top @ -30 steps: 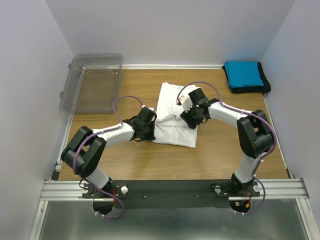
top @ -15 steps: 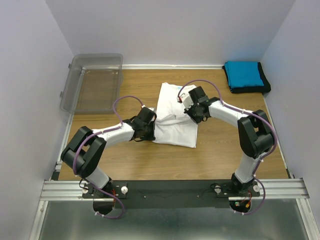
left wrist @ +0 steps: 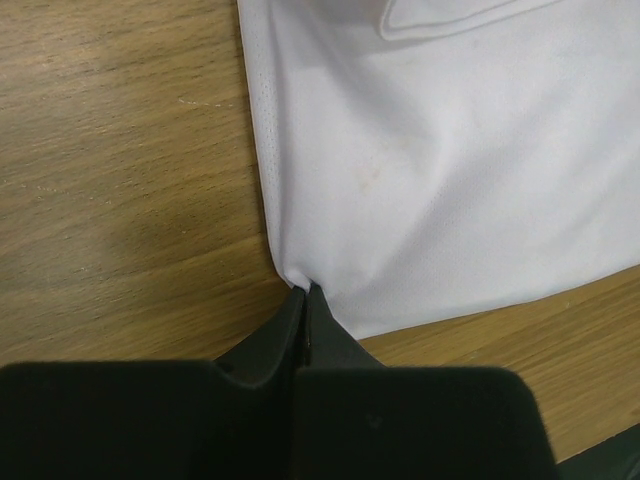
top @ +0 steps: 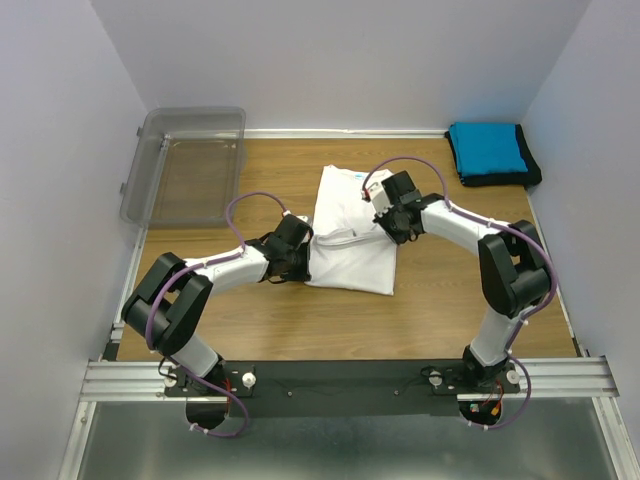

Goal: Fold and stack the t-shirts
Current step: Fold the tshirt

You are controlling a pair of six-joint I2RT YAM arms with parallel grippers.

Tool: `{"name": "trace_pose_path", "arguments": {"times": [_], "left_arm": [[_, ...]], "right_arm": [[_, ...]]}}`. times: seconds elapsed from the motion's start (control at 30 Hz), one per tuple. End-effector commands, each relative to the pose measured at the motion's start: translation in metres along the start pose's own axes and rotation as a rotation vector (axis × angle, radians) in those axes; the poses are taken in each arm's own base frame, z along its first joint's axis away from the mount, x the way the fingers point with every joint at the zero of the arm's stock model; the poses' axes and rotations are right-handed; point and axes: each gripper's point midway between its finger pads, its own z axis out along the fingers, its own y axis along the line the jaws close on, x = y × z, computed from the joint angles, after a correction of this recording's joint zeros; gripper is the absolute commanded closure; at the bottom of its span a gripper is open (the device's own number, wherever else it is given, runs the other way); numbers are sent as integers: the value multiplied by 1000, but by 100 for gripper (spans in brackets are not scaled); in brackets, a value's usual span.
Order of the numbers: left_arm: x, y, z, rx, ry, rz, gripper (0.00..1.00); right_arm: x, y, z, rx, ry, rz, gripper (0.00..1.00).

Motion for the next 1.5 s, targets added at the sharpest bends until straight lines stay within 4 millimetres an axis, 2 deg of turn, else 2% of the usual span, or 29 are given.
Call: {"name": "trace_pose_path", "arguments": {"times": [0.0, 0.17, 0.27, 0.37, 0.4, 0.47, 0.5, 0.6, 0.67, 0.7, 0.77, 0.8, 0.83, 0.87, 0.9, 1.0, 1.03, 1.13, 1.17, 1.27, 1.4, 1.47], "left_arm": [[66, 34, 2, -112, 217, -6, 96], [68, 36, 2, -117, 219, -12, 96], [66, 36, 2, -118, 213, -13, 96], [66, 36, 2, -123, 210, -14, 95], [65, 36, 2, -122, 207, -12, 95], [63, 35, 2, -123, 202, -12, 95], [63, 35, 2, -123, 200, -10, 95], [62, 34, 1, -123, 196, -9, 95], [60, 35, 1, -127, 190, -10, 94], [60, 35, 2, -129, 190, -10, 94], [57, 35, 2, -130, 186, -8, 93], [56, 34, 3, -133, 185, -6, 93], [57, 35, 3, -137, 187, -7, 92], [55, 34, 2, -136, 184, -6, 92], [54, 34, 2, -136, 180, -8, 90], [46, 32, -5, -147, 150, -25, 81], [44, 32, -8, -154, 141, -42, 72], [34, 38, -21, -201, 81, -58, 56], [32, 39, -25, -208, 70, -68, 54], [28, 41, -37, -217, 31, -99, 53], [24, 41, -52, -218, -12, -151, 54], [26, 47, -59, -237, -27, -174, 55]], "right_arm": [[8, -13, -9, 63, 17, 46, 99], [13, -12, -5, 61, 33, 62, 100], [8, -10, -2, 46, 25, 76, 94], [0, -6, -3, 15, 1, 89, 77], [-4, -4, -5, 3, -13, 94, 68], [-22, -3, -16, -17, -70, 107, 62], [-32, 4, -21, -55, -103, 116, 59], [-65, 12, -46, -106, -212, 122, 57], [-90, 25, -63, -155, -283, 122, 57], [-100, 40, -69, -186, -306, 97, 57], [-111, 60, -74, -217, -327, 60, 57], [-115, 81, -71, -239, -321, 14, 55], [-119, 86, -70, -222, -320, -13, 45], [-120, 94, -65, -216, -311, -40, 42], [-118, 111, -57, -220, -290, -97, 36], [-120, 119, -45, -189, -268, -142, 29], [-121, 123, -39, -195, -261, -154, 26], [-127, 127, -39, -208, -276, -154, 26], [-130, 128, -41, -215, -286, -151, 26], [-134, 133, -42, -239, -304, -148, 28], [-127, 138, -33, -251, -281, -152, 30], [-127, 144, -35, -283, -288, -152, 37]]}}
